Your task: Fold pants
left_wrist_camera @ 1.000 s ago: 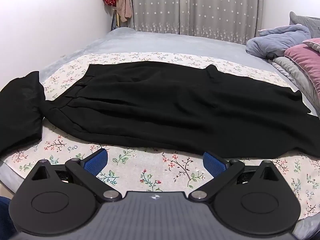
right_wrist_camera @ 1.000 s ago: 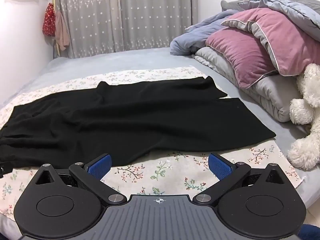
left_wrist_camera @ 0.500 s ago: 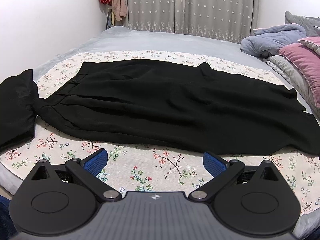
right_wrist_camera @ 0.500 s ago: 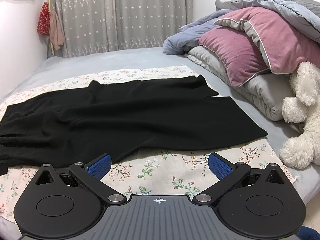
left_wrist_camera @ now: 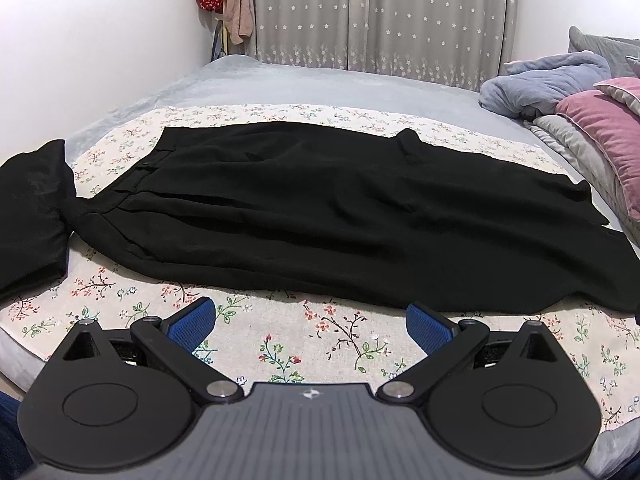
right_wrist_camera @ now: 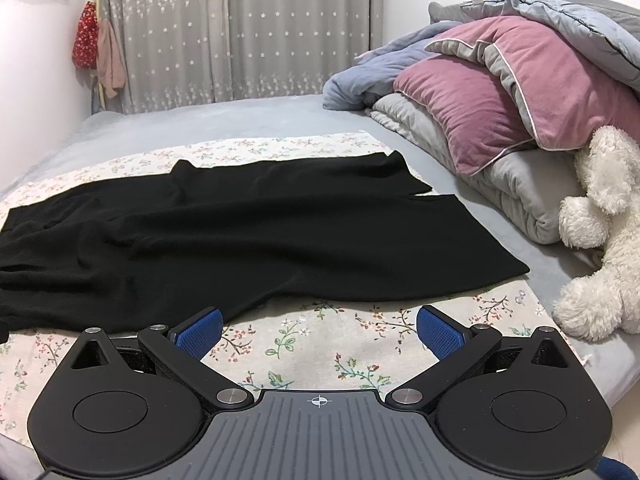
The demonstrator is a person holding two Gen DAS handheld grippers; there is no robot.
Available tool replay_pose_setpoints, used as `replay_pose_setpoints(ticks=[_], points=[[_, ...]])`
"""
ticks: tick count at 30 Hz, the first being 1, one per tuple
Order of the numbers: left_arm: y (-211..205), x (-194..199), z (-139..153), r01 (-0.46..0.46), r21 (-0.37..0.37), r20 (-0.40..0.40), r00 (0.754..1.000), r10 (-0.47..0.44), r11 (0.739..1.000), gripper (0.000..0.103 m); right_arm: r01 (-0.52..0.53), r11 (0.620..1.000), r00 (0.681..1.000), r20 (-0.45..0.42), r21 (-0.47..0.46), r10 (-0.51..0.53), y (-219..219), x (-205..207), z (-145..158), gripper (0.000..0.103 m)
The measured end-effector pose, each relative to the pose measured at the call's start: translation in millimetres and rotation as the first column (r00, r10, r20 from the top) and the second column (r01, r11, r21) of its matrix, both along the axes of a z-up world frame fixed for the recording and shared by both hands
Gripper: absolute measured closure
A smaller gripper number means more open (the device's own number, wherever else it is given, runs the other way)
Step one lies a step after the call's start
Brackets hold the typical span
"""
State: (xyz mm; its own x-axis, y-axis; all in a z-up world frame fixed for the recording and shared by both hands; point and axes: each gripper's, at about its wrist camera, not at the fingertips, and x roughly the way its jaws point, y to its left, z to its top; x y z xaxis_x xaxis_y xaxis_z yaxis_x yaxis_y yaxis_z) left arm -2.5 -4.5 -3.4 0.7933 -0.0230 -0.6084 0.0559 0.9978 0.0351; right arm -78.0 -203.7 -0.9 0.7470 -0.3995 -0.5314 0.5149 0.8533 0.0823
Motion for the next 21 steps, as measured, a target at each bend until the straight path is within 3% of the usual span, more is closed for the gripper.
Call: replay_pose_setpoints(ticks=[4,16,21], points=[[-1.7,-0.6,-0.4,0.004,0.014,0.022,1.0,-0.004,1.0,0.0,-0.001,1.0,1.0,0.019,-0.015,0.001,-0.1,-0.2,0.1,0.0],[0.4,0.0,-0.3,0.005,-0.002,0.002,1.0,-0.005,1.0,0.0,0.004,0.999,0.999,-0.034,-0.037,-0.005,1.8,2.4,-1.2,0.0],[20.8,9.7,4.8,-0.035,-0.058,-0.011,0.999,0.035,0.998,0.0,-0.004,0.998,1.0,-0.022,-0.055,0.003,0.7,2.4,-0.7,0.0]])
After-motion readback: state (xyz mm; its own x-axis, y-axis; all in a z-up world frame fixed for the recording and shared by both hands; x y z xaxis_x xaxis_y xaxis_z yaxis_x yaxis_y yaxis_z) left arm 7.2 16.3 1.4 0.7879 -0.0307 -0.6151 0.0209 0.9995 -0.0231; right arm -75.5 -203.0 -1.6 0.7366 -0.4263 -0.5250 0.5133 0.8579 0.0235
